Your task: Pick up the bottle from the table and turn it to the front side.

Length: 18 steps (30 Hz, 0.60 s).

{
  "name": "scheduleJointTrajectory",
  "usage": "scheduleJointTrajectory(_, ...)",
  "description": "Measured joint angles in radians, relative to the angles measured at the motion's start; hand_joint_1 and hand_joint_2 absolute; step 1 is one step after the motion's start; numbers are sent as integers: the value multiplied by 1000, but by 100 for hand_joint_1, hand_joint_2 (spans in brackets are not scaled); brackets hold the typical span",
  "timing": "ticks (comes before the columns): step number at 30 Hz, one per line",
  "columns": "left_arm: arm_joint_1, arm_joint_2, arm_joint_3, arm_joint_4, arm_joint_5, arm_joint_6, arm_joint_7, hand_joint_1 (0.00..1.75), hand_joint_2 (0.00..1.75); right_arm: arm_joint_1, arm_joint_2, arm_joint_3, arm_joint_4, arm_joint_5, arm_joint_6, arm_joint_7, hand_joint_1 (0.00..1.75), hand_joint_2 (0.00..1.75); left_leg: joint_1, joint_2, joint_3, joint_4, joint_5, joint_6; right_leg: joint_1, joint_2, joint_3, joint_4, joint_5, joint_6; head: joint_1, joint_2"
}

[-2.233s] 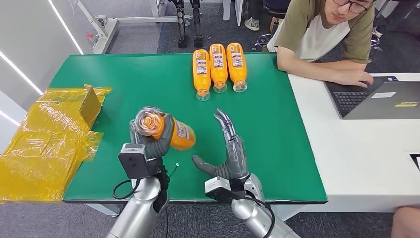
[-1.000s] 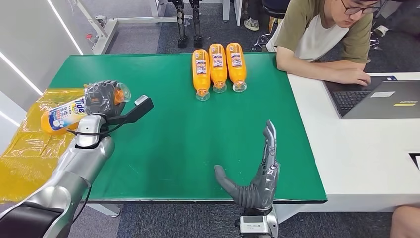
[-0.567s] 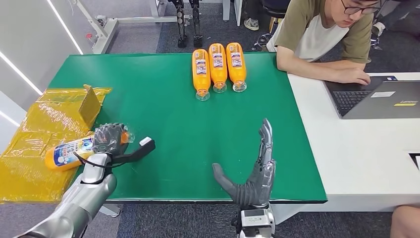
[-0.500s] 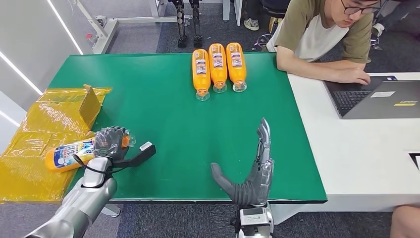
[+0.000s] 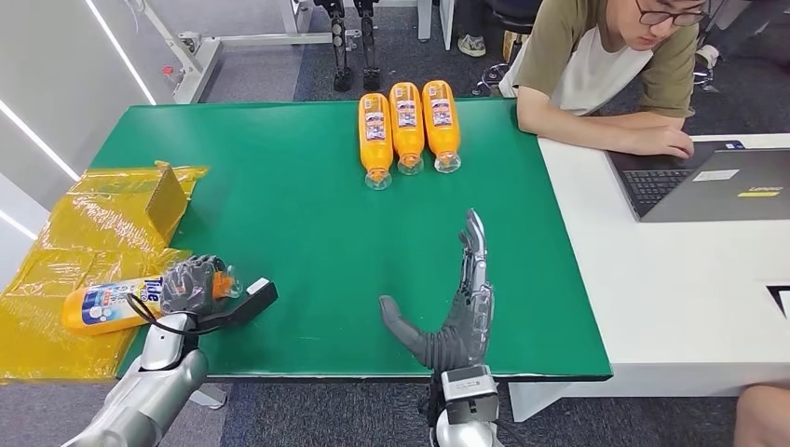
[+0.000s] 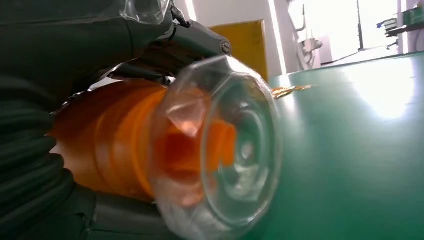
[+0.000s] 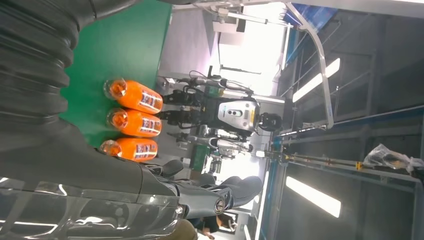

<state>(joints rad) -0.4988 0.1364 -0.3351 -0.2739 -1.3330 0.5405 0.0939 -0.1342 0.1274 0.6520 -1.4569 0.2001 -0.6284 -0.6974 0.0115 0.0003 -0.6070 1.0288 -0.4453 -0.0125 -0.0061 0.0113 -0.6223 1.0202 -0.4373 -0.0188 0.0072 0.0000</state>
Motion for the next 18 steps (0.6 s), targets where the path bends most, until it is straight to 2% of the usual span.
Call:
scheduleJointTrajectory(4,5,-1,65,0,75,2,-81,0,175,-10,-2,12,13,-7,4,0,0,175,0,0,0,0,0,0,0,0,0,0,0,0,0,0)
scheduleJointTrajectory(9,2,-10,173,-2,222,-80,-270,0,175,-13,-8,19,21,-20,6,0,0,175,0,0,0,0,0,0,0,-1,0,0,0,0,0,0)
scheduleJointTrajectory(14,-15,-21,275,-8,338,-236,-452,0,175,-14,-15,21,25,-25,6,0,0,175,0,-1,0,0,0,0,0,-2,1,0,0,0,0,0)
scheduleJointTrajectory(18,-16,-37,347,-16,443,-424,-619,0,175,-14,-24,22,28,-38,6,0,0,175,0,-1,0,0,1,-1,0,-1,1,0,0,-1,0,0)
